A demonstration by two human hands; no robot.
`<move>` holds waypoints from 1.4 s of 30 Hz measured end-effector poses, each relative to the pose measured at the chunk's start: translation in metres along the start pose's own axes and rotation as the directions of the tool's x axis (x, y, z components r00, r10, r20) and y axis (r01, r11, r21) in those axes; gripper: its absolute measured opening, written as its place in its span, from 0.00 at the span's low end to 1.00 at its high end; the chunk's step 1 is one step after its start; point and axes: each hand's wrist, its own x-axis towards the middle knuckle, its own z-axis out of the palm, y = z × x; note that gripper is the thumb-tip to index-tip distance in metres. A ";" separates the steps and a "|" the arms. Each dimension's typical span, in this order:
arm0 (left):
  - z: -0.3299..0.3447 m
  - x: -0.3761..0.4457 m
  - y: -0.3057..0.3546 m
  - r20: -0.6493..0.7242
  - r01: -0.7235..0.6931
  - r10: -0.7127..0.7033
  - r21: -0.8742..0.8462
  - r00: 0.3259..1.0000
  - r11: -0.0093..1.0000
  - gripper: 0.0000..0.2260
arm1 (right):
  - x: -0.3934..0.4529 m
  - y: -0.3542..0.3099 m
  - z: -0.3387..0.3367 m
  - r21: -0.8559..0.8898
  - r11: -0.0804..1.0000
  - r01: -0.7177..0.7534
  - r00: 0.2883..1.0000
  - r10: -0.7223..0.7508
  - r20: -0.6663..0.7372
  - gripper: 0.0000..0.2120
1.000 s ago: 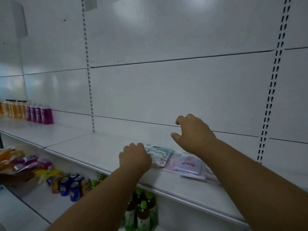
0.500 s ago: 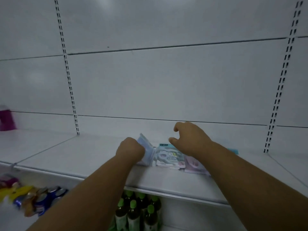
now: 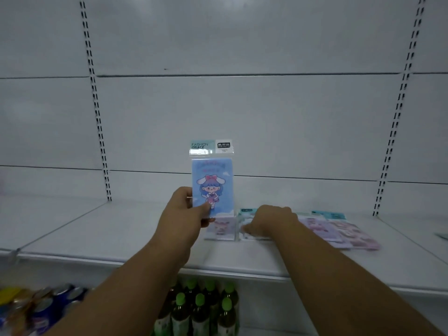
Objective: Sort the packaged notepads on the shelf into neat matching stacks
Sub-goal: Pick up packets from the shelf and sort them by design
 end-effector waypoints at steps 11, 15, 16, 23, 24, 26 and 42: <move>0.013 -0.018 0.002 0.087 -0.063 0.067 -0.046 0.994 0.997 0.04 | -0.020 0.021 -0.019 0.696 0.653 0.298 0.848 0.155 -0.508 0.10; 0.049 -0.028 0.011 0.156 -0.094 0.109 -0.100 0.982 0.991 0.04 | -0.042 0.063 -0.048 0.816 0.458 0.353 0.842 0.224 -0.490 0.09; 0.062 -0.032 0.013 0.177 -0.102 0.121 -0.113 0.977 0.988 0.04 | -0.046 0.079 -0.053 0.821 0.450 0.350 0.840 0.236 -0.488 0.09; 0.189 -0.083 0.024 0.356 -0.086 0.159 -0.212 0.921 0.974 0.04 | -0.108 0.234 -0.078 0.860 0.414 0.298 0.764 0.437 -0.475 0.10; 0.212 -0.095 0.026 0.382 -0.075 0.158 -0.223 0.911 0.972 0.04 | -0.119 0.261 -0.081 0.861 0.422 0.285 0.749 0.463 -0.475 0.10; 0.260 -0.123 0.032 0.427 -0.059 0.160 -0.241 0.890 0.969 0.04 | -0.144 0.317 -0.088 0.852 0.455 0.260 0.718 0.499 -0.485 0.09; 0.580 -0.261 0.079 0.515 -0.049 0.151 -0.207 0.844 0.977 0.03 | -0.187 0.659 -0.133 0.786 0.597 0.160 0.602 0.572 -0.557 0.07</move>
